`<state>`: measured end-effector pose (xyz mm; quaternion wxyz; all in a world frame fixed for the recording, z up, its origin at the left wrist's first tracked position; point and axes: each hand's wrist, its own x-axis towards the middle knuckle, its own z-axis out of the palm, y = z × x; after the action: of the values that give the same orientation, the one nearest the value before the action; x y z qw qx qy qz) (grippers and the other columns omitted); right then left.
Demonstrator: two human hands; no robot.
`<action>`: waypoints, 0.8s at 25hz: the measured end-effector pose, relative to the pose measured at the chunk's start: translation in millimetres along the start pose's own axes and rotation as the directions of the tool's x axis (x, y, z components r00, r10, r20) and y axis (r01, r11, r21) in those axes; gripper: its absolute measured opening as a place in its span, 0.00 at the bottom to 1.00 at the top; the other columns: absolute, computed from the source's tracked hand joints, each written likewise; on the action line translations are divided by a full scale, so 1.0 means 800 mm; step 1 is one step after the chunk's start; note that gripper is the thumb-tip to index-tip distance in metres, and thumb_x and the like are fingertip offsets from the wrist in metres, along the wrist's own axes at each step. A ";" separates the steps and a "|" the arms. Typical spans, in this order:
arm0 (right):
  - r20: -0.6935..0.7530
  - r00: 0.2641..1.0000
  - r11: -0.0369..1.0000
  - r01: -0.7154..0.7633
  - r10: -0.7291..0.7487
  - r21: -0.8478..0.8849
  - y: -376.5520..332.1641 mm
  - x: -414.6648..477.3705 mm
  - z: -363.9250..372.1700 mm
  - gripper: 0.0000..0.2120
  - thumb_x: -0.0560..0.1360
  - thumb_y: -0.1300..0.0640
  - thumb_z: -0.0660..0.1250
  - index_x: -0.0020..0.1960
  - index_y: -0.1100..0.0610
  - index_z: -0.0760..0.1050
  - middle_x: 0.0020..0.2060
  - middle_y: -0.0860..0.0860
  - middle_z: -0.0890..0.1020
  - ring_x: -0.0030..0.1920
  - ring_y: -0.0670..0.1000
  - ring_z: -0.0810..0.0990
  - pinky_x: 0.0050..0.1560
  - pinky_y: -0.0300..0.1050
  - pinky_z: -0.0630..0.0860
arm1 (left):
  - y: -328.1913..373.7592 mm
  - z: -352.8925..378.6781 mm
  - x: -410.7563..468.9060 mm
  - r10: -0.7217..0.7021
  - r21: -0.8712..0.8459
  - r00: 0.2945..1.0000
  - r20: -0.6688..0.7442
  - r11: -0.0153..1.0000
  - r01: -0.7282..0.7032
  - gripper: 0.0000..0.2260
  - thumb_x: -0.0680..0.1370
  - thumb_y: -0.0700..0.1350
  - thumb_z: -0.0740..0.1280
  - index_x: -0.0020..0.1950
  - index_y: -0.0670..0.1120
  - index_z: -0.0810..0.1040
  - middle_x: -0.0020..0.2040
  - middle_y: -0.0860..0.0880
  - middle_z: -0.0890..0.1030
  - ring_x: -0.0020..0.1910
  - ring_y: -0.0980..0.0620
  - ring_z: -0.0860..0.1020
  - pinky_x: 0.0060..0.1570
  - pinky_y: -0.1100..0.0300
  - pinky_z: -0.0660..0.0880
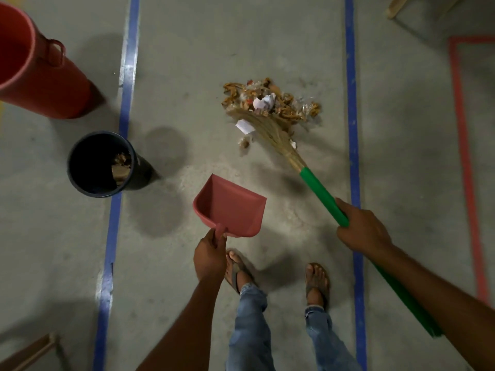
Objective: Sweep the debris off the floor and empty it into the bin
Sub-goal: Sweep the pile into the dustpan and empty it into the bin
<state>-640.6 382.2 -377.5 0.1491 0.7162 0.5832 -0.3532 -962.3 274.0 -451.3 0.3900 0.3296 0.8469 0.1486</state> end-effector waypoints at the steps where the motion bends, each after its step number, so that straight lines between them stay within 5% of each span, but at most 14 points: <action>1: -0.002 1.000 1.000 0.015 -0.015 0.018 0.001 -0.018 -0.006 0.39 0.71 0.61 0.67 0.80 0.45 0.60 0.50 0.56 0.83 0.43 0.56 0.82 0.38 0.45 0.76 | 0.010 -0.003 0.002 0.011 -0.011 1.000 0.001 1.000 -0.011 0.17 0.84 0.59 0.60 0.41 0.51 0.75 0.31 0.54 0.76 0.30 0.55 0.74 0.30 0.61 0.65; 4: -0.019 0.999 0.999 0.049 -0.049 0.007 0.013 -0.061 -0.017 0.40 0.71 0.61 0.69 0.80 0.43 0.60 0.45 0.52 0.83 0.39 0.52 0.81 0.38 0.48 0.79 | 0.036 -0.016 0.017 0.042 -0.028 0.999 -0.003 0.999 -0.042 0.18 0.85 0.58 0.59 0.39 0.51 0.74 0.30 0.53 0.75 0.29 0.57 0.72 0.30 0.62 0.66; 11: -0.008 0.994 0.985 -0.105 0.108 0.137 0.037 -0.103 -0.020 0.37 0.75 0.61 0.67 0.78 0.41 0.60 0.47 0.44 0.81 0.39 0.43 0.78 0.36 0.39 0.71 | 0.082 -0.052 0.080 0.098 0.020 0.995 0.016 0.995 -0.098 0.12 0.84 0.58 0.61 0.56 0.53 0.79 0.37 0.54 0.80 0.33 0.59 0.75 0.31 0.65 0.67; 15: -0.049 0.993 0.989 -0.100 0.106 0.112 0.010 0.016 -0.049 0.36 0.75 0.60 0.67 0.78 0.45 0.57 0.51 0.51 0.80 0.39 0.50 0.79 0.34 0.42 0.70 | 0.082 -0.032 0.131 0.088 0.036 0.996 -0.023 0.996 -0.087 0.14 0.84 0.58 0.62 0.57 0.50 0.81 0.39 0.54 0.81 0.38 0.51 0.79 0.33 0.62 0.68; 20: -0.156 0.985 0.997 -0.075 0.078 0.028 -0.041 0.269 -0.063 0.34 0.75 0.57 0.67 0.78 0.49 0.59 0.64 0.60 0.78 0.58 0.63 0.80 0.54 0.52 0.76 | 0.044 0.050 0.231 0.046 0.017 0.998 -0.036 0.999 -0.045 0.15 0.83 0.58 0.62 0.57 0.50 0.83 0.39 0.53 0.82 0.37 0.51 0.79 0.35 0.59 0.69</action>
<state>-639.4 579.8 -481.6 0.1082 0.7653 0.5611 -0.2963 -1005.0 424.0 -563.5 0.3682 0.3491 0.8473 0.1568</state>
